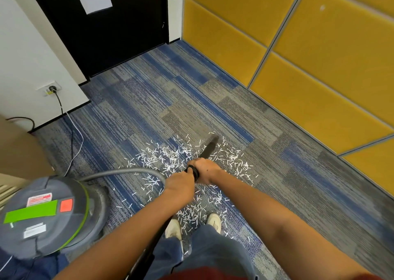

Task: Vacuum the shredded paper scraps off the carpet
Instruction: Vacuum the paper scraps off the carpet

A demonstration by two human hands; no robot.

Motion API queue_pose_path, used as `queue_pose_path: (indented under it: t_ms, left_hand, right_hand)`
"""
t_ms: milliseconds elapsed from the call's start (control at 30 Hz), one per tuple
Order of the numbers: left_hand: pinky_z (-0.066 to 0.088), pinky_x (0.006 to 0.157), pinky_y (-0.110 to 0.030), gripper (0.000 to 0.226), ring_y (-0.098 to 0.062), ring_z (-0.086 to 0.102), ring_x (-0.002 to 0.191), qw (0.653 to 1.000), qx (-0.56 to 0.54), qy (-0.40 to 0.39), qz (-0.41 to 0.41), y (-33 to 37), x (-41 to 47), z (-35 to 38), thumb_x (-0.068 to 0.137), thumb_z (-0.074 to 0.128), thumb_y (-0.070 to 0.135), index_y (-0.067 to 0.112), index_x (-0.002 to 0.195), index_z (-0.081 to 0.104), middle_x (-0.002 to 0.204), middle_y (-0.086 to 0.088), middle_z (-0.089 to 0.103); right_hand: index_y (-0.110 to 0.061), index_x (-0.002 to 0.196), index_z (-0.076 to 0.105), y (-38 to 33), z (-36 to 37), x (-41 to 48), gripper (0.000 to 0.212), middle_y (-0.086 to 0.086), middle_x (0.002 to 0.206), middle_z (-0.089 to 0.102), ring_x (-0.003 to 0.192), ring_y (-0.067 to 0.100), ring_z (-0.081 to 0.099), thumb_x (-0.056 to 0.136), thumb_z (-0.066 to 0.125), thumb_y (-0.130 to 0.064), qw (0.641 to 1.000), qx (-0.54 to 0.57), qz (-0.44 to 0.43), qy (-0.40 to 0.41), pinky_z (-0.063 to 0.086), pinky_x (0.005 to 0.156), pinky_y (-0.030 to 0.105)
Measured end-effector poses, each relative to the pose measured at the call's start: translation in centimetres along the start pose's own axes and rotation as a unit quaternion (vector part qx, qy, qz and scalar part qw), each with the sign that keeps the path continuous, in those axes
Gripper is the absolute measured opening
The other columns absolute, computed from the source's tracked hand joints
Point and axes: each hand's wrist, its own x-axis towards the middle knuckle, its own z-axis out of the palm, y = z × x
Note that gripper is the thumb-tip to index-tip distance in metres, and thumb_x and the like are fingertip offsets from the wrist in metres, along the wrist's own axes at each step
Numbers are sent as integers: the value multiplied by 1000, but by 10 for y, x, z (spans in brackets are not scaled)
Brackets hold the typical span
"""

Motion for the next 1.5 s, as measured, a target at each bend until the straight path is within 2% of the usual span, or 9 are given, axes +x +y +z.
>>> queue_pose_path:
  t_ms: [100,267,567,833,1000,1067,1167,1333,1500]
  left_hand:
    - [48,81,-31,64,-24,56,107,1000,-8,9,-4,-9,-3,0,95,46,8,9,149,12,119,-11,54]
    - [45,73,-27,62,-22,57,102,999,-20,21,-33,-19,-5,-4,96,44,7,10,150,13,115,-9,55]
    - [48,82,-33,67,-25,55,110,999,-18,11,-43,-2,7,-12,94,46,5,9,150,10,122,-10,53]
    - [50,77,-31,66,-24,58,101,999,-10,28,-13,12,16,-17,94,46,3,10,150,12,115,-11,56]
    - [47,79,-30,56,-23,55,108,1000,-9,18,-15,26,26,-21,95,46,7,10,145,22,119,-8,54]
    - [47,80,-30,54,-23,53,109,1000,-11,13,-16,28,25,-18,95,45,7,9,145,24,119,-9,54]
    - [47,81,-31,56,-23,53,108,1000,-14,12,-22,24,21,-15,96,44,8,9,147,19,120,-10,54]
    - [51,82,-32,63,-25,57,106,999,-24,13,-35,10,10,-13,95,44,4,9,149,12,121,-13,53]
    - [51,84,-32,65,-25,56,109,999,-13,6,-46,-2,-3,-4,95,46,8,9,150,10,122,-13,53]
  right_hand:
    - [-17,95,52,-8,-2,7,17,4,98,60,85,20,58,84,61,-9,1000,-5,-11,-2,52,77,34]
    - [-20,85,48,-21,-7,22,22,4,98,60,87,21,59,81,62,-3,999,-5,-35,-8,54,84,36]
    - [-20,96,53,-6,-15,23,22,5,102,62,92,23,61,81,63,-7,999,-14,-38,-1,52,84,35]
    - [-17,97,57,17,-23,13,19,4,102,63,92,22,61,80,65,-11,1000,-1,-10,7,52,87,38]
    - [-15,110,57,30,-23,9,30,8,108,62,98,25,61,81,65,-8,1000,11,15,1,51,91,40]
    - [-14,108,57,31,-21,8,29,8,107,63,98,25,61,81,65,-7,1000,14,15,-6,51,91,40]
    - [-19,94,54,25,-18,9,21,6,101,62,92,23,61,81,65,-8,1000,15,0,-14,52,89,40]
    - [-15,93,54,10,-17,14,15,5,100,58,86,19,57,84,63,-7,1000,13,-23,-12,51,89,38]
    - [-12,98,56,-12,-11,16,17,9,104,60,94,24,60,83,63,-9,999,-3,-47,-15,51,89,39]
